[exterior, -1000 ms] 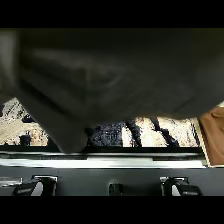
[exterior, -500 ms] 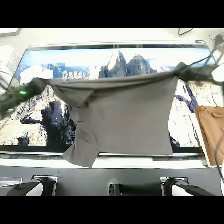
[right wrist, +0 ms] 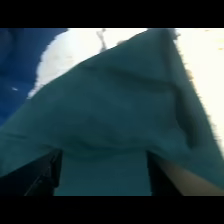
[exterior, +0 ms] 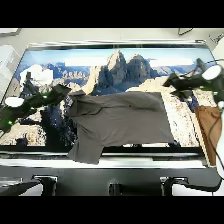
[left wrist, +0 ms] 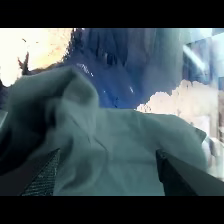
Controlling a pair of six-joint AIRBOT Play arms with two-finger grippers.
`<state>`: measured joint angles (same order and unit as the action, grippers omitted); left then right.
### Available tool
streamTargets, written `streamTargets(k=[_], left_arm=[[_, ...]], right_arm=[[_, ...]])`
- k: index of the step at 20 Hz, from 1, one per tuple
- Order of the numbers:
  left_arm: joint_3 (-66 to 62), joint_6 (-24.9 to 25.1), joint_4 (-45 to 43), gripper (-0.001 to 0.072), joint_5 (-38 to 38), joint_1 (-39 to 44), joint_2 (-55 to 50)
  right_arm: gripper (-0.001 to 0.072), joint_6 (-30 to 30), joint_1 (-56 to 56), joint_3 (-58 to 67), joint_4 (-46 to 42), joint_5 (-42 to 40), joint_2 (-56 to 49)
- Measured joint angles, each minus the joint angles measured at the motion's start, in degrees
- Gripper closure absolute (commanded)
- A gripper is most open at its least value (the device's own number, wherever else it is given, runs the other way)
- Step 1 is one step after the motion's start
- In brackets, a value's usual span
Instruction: Fold the clothes and pants, and hang the long-sleeved shirts on hangers.
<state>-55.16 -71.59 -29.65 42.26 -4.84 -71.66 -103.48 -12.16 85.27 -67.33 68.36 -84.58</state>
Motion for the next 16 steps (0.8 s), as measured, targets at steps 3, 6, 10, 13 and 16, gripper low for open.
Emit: streamTargets(k=[3,6,10,13,16], left_arm=[[-1.20,-4.31,-9.09,-0.0001,14.78,-7.34,-0.26],[3.17,-7.91,-20.59,0.0000,27.28,-10.27,-0.24],[14.01,-7.19,-21.14,0.0090,29.11,-7.52,0.20],[18.69,-6.47,-16.68,0.0093,23.61,-2.58,0.20],[20.48,-6.16,-13.05,0.0130,17.70,2.16,-0.63]], right_arm=[[0.0102,5.05,-8.70,-0.52,-5.99,11.93,1.09],[0.0099,8.94,-16.90,-6.88,-8.68,19.85,2.45],[0.0059,12.28,-21.31,-17.68,-8.07,21.18,3.82],[0.0032,15.06,-22.29,-22.05,-6.34,20.37,4.15],[0.0033,17.18,-22.67,-23.69,-5.49,19.37,4.24]])
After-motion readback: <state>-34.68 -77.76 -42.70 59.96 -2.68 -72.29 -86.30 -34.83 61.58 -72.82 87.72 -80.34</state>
